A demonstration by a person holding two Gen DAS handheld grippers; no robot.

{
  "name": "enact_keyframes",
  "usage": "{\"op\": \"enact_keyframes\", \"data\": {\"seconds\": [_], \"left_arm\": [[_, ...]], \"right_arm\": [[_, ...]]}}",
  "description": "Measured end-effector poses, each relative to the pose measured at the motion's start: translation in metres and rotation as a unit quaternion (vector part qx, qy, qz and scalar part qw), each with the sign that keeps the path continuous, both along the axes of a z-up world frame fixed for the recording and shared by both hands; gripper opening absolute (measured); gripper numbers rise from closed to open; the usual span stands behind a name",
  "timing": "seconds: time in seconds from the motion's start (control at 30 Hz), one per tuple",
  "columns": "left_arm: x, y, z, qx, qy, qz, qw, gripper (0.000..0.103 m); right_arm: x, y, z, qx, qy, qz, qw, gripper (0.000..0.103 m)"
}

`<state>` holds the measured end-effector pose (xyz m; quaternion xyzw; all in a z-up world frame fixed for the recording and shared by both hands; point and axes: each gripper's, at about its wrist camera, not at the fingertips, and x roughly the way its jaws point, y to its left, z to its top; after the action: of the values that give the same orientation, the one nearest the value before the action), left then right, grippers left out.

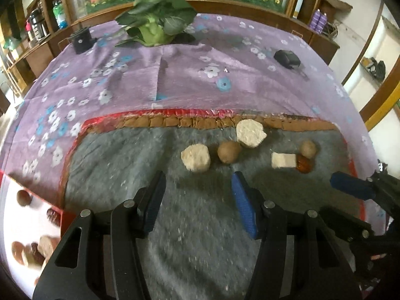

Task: Organize fruits
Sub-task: 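Move both tools back toward the fruit pile on the felt, then grasp a round beige pastry with the left tool while the right tool grasps a brown round fruit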

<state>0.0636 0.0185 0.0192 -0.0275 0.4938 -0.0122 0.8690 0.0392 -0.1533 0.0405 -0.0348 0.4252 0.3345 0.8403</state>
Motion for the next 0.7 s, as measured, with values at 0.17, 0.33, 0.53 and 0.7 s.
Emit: {"op": "enact_keyframes", "data": {"seconds": [0.17,0.33,0.53,0.7], "left_arm": [[0.013,0.005,-0.005,-0.013,-0.003,-0.003,0.9999,0.055],[0.015,-0.001,-0.008,0.019,-0.014,-0.02,0.9995,0.043],[0.011,0.003,-0.007,0.006,-0.015,-0.018,0.9997,0.025],[-0.003,0.004,-0.002,-0.005,-0.017,-0.011,0.9998,0.025]], "right_arm": [[0.006,-0.002,-0.004,0.007,0.007,0.0,1.0,0.043],[0.01,-0.005,-0.01,0.008,0.015,-0.002,1.0,0.043],[0.013,-0.01,-0.008,0.005,0.008,-0.01,1.0,0.043],[0.025,-0.01,-0.006,-0.012,0.004,-0.038,0.999,0.043]]}}
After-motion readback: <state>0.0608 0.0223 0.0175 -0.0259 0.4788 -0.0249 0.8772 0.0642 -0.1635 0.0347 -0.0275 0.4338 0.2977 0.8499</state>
